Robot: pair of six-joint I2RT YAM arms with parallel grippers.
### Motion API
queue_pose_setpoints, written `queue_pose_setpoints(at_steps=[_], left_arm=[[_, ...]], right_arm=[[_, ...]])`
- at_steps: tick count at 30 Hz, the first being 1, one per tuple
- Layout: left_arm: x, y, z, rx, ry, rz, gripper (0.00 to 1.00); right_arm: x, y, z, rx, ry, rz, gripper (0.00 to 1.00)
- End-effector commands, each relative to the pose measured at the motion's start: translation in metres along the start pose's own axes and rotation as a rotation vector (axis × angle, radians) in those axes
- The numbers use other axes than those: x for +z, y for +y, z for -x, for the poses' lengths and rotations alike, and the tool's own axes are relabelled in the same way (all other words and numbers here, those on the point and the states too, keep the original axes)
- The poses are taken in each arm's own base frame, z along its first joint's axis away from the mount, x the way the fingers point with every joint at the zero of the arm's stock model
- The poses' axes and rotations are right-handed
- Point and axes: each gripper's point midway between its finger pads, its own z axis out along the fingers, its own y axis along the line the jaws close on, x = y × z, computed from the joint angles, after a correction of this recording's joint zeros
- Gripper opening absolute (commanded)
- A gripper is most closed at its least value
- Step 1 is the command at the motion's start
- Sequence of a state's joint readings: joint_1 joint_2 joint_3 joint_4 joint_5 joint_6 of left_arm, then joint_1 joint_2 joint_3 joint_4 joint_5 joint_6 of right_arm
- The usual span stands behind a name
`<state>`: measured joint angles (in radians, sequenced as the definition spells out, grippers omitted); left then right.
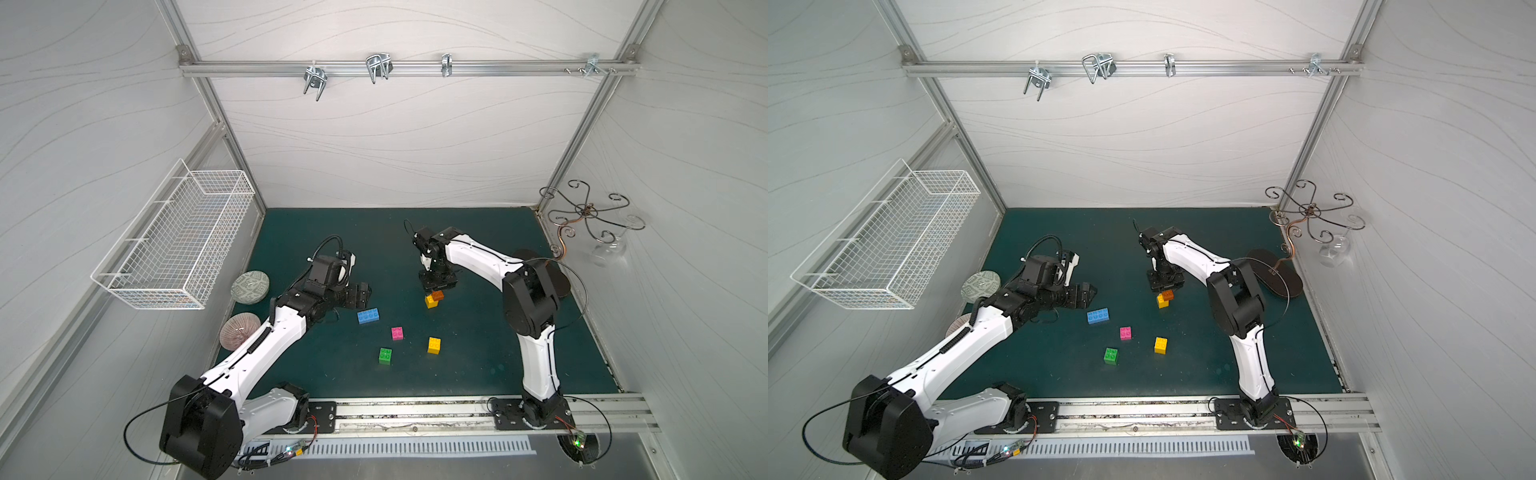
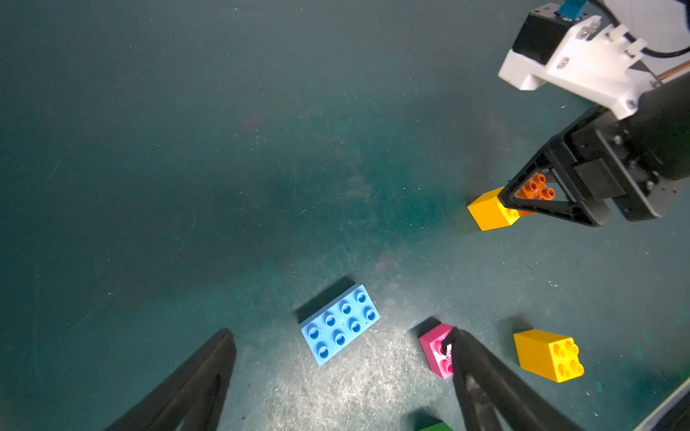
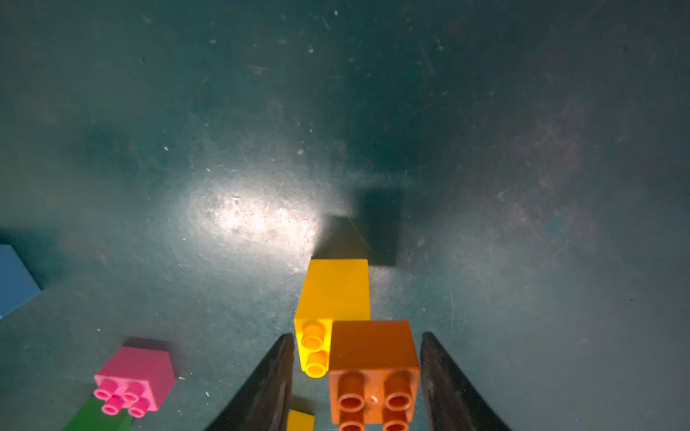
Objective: Assemble the number 4 with lego
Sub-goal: Assemble the lego brick with the lego brick, then pick up the lego brick from the center of the board.
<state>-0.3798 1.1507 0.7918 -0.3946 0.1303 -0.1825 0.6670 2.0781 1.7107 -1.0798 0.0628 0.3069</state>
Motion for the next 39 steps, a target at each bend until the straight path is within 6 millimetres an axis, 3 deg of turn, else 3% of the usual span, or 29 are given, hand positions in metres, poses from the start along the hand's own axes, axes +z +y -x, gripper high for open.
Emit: queue_pose_setpoints(at_steps=[1, 10, 19, 27, 39], left_arm=[[0.006, 0.005, -0.001, 0.026, 0.032, 0.042, 0.92], [0.029, 0.012, -0.028, 0.044, 0.178, 0.106, 0.9], [0.052, -0.01, -0.028, 0.057, 0.245, -0.019, 0.85], [0.074, -0.031, -0.038, 0.035, 0.364, -0.147, 0.82], [0.081, -0.023, -0.065, -0.01, 0.488, -0.102, 0.78]], right_arm=[[-0.031, 0.0, 0.008, 0.012, -0.068, 0.021, 0.6], [-0.064, -0.011, -0.004, 0.026, -0.124, 0.04, 0.66], [-0.091, -0.013, -0.032, 0.044, -0.159, 0.093, 0.69], [-0.106, -0.017, -0.047, 0.049, -0.176, 0.098, 0.7], [-0.117, -0.023, -0.061, 0.054, -0.197, 0.099, 0.72]])
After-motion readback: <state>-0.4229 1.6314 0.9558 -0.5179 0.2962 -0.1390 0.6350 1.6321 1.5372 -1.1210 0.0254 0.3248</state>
